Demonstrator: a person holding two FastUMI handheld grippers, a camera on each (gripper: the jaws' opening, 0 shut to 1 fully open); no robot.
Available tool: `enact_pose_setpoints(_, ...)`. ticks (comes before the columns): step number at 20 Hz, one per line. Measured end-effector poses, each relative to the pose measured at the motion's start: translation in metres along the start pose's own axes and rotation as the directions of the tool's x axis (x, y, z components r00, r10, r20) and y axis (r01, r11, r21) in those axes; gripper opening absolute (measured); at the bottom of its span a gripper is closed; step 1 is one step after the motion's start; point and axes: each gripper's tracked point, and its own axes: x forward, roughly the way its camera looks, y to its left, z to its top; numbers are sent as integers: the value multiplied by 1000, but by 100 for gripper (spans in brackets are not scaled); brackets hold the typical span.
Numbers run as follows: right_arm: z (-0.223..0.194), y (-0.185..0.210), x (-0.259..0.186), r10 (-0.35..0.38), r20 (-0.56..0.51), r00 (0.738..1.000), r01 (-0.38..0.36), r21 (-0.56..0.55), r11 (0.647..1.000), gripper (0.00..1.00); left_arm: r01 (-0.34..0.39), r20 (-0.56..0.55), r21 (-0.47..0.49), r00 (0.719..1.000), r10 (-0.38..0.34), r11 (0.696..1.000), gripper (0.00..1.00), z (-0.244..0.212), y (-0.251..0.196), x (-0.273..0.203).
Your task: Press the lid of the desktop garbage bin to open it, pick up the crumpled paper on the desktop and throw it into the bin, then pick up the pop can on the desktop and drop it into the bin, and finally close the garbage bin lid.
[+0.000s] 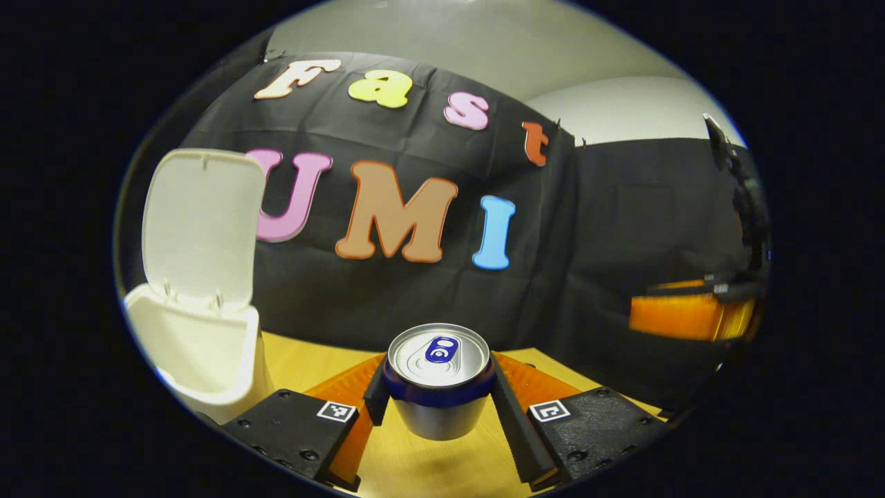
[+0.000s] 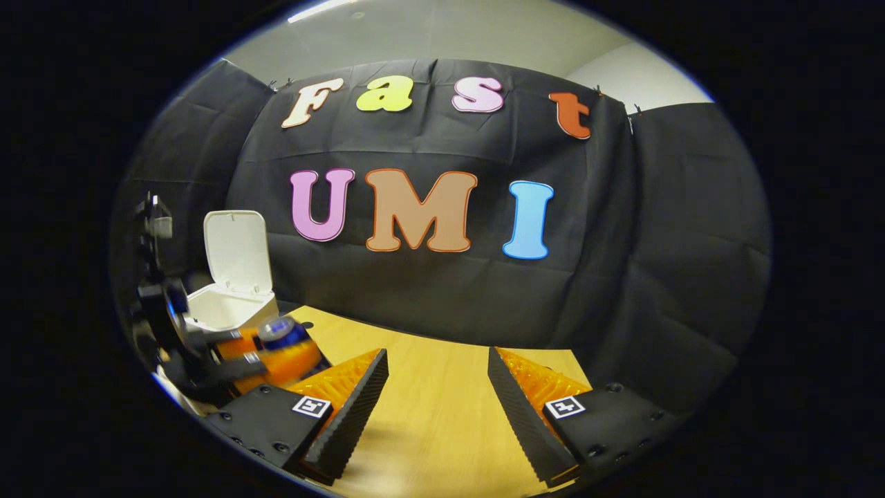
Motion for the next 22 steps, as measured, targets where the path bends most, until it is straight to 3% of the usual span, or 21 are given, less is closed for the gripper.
enact_pose_setpoints(3,-5,-8,-14,-16,7,1000,16,15,1000,100,-56,77,16,996,54,998,75,57,38,-2)
enact_pose_setpoints(5,-9,-9,-23,-8,15,1000,8,30,1000,96,-139,87,6,987,138,990,76,72,78,-9)
enact_pose_setpoints(9,-13,-10,-21,3,13,1000,-4,44,999,100,-321,44,44,947,319,946,76,68,163,-42)
enact_pose_setpoints(12,-18,-11,-21,22,7,1000,-23,58,998,96,-412,10,74,911,412,908,76,60,208,-65)
enact_pose_setpoints(18,-21,-11,-28,32,4,999,-32,37,999,97,-463,-22,42,885,465,885,79,43,232,-79)
enact_pose_setpoints(20,-18,-13,-28,25,11,1000,-26,37,999,100,-464,-11,46,885,465,884,92,43,232,-80)
enact_pose_setpoints(22,-17,-20,-30,9,15,1000,-9,47,999,100,-487,7,63,873,487,871,93,48,237,-84)
